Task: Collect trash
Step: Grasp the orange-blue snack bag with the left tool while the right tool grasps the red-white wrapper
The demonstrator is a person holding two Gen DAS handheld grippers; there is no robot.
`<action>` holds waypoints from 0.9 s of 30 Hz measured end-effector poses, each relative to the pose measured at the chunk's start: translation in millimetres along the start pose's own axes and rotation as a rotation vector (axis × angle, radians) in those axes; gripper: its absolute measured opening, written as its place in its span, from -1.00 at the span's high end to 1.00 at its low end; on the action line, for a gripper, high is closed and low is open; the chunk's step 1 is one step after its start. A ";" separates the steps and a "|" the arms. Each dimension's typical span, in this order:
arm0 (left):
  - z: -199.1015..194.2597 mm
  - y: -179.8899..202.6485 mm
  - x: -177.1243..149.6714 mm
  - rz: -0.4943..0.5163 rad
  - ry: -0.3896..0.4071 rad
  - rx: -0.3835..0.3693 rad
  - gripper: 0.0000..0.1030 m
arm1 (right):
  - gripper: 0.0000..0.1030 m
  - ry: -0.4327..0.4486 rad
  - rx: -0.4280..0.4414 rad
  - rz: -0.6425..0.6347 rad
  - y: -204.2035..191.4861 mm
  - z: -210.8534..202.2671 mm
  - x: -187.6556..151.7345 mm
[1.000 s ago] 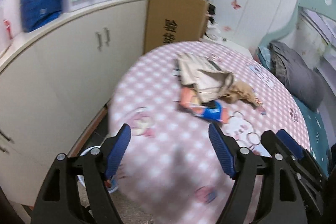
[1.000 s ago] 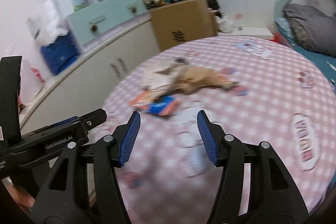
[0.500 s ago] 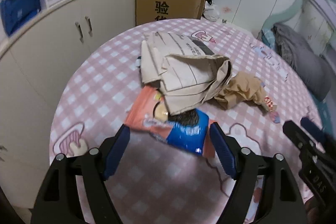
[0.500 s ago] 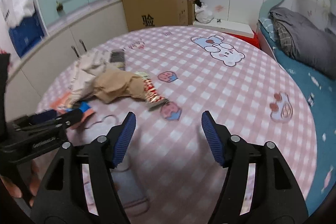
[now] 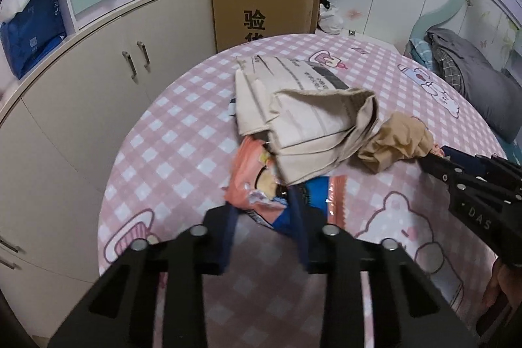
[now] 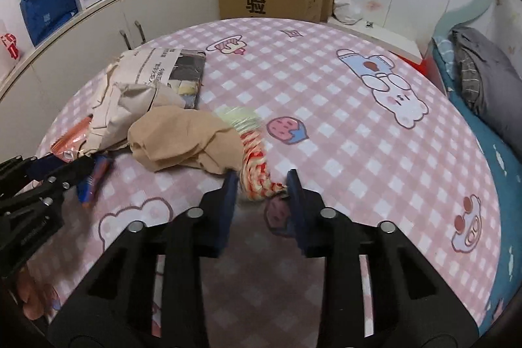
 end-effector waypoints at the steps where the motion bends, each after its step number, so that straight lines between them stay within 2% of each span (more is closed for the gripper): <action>1: -1.8 -0.2 -1.6 0.001 0.001 -0.007 0.55 | 0.42 0.003 0.003 0.001 -0.8 -2.3 -1.4; 3: -5.4 -1.1 -4.2 0.001 0.004 -0.009 0.63 | 0.43 0.004 0.009 0.013 -0.7 -6.8 -5.7; 15: -45.9 -20.9 -32.4 -0.064 0.018 -0.073 0.81 | 0.43 0.010 0.008 0.167 16.3 -50.9 -48.9; 19: -62.9 -19.2 -38.6 -0.054 0.032 -0.081 0.84 | 0.42 -0.003 0.070 0.186 3.5 -67.7 -61.3; 24: -79.5 -10.6 -45.3 -0.028 0.049 -0.103 0.87 | 0.41 -0.014 0.081 0.170 -13.8 -81.0 -73.6; 25: -82.9 -9.2 -46.6 -0.025 0.053 -0.108 0.87 | 0.39 -0.017 0.081 0.174 -14.9 -82.9 -76.5; 27: -87.4 -7.9 -48.5 -0.018 0.057 -0.115 0.87 | 0.14 -0.019 0.081 0.191 -14.9 -86.3 -80.6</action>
Point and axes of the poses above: each gripper's, at about its wrist camera, not at the fingertips, and z roughly the way its jaws point, y to its right, x to its top, the point moved 8 cm from there along z, roughly the way its jaws point, and after that the axes turned 13 degrees about -x, right-handed, at the moved point
